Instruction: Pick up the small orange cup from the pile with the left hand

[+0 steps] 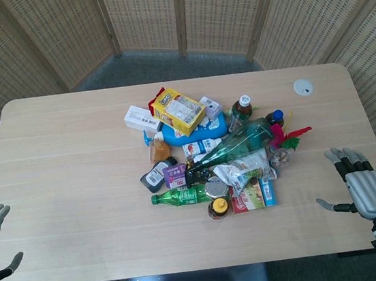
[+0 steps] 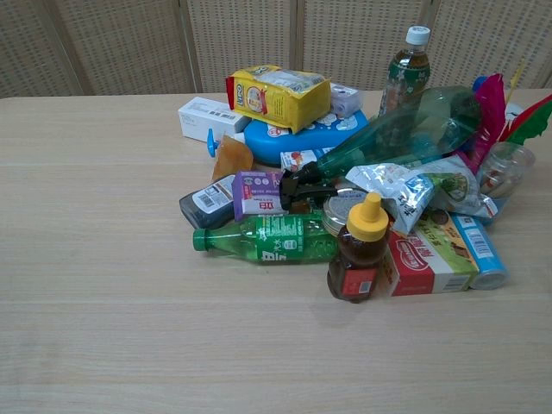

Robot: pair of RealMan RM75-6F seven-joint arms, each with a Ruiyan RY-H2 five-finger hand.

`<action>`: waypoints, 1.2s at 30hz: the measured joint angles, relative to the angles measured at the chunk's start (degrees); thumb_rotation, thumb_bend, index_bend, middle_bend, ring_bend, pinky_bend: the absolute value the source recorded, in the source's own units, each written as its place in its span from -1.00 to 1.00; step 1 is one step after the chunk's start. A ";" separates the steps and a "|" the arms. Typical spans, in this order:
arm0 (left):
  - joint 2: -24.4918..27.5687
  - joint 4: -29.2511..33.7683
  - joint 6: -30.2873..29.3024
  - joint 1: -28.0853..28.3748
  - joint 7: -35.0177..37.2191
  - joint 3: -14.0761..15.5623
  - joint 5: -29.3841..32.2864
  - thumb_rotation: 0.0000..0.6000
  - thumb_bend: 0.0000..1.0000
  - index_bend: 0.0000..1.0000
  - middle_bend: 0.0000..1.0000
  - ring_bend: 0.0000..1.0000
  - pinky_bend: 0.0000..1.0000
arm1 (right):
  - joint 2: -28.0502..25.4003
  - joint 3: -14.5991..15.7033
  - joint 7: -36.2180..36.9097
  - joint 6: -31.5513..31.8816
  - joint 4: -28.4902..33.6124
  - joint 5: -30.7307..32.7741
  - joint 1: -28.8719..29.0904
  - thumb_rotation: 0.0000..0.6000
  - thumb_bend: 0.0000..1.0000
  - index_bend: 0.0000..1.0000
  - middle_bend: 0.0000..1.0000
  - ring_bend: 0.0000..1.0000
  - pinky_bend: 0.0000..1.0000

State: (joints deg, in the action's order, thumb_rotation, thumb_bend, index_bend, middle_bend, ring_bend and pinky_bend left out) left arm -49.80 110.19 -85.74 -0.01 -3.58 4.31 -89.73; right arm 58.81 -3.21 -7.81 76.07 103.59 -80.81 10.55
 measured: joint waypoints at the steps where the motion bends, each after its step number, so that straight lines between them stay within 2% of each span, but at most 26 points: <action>1: -0.04 -0.11 0.19 0.02 0.05 0.05 -0.02 1.00 -0.35 -1.00 -1.00 -1.00 -1.00 | 0.20 0.08 0.03 0.02 0.01 -0.03 -0.07 0.31 -0.64 -1.00 -1.00 -1.00 -1.00; 14: 0.51 -0.71 2.42 1.65 1.03 -0.33 -0.90 1.00 -0.35 -1.00 -1.00 -1.00 -1.00 | 1.27 0.57 0.98 0.94 -0.30 -0.72 -0.97 0.32 -0.64 -1.00 -1.00 -1.00 -1.00; 20: 0.38 -0.28 5.72 3.98 0.13 -1.35 0.06 1.00 -0.35 -1.00 -1.00 -1.00 -1.00 | 1.44 0.36 1.02 0.57 -0.61 0.04 -0.96 0.31 -0.64 -1.00 -1.00 -1.00 -1.00; 29: -2.32 -1.78 14.50 11.23 -0.96 -5.04 3.86 1.00 -0.35 -1.00 -1.00 -1.00 -1.00 | 1.85 -0.14 0.95 -0.28 -1.22 1.87 -0.78 0.37 -0.63 -1.00 -1.00 -1.00 -1.00; 36: -7.76 -6.66 25.79 20.40 -2.08 -8.68 8.37 1.00 -0.35 -1.00 -1.00 -1.00 -1.00 | 0.75 -0.36 0.36 1.03 -0.80 3.46 -1.95 0.37 -0.63 -1.00 -1.00 -1.00 -1.00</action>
State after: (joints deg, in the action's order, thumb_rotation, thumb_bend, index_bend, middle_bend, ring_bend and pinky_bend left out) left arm -57.56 103.53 -59.95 20.39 -5.65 -4.37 -81.36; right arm 59.55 -3.57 -7.45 77.10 102.80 -77.35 8.60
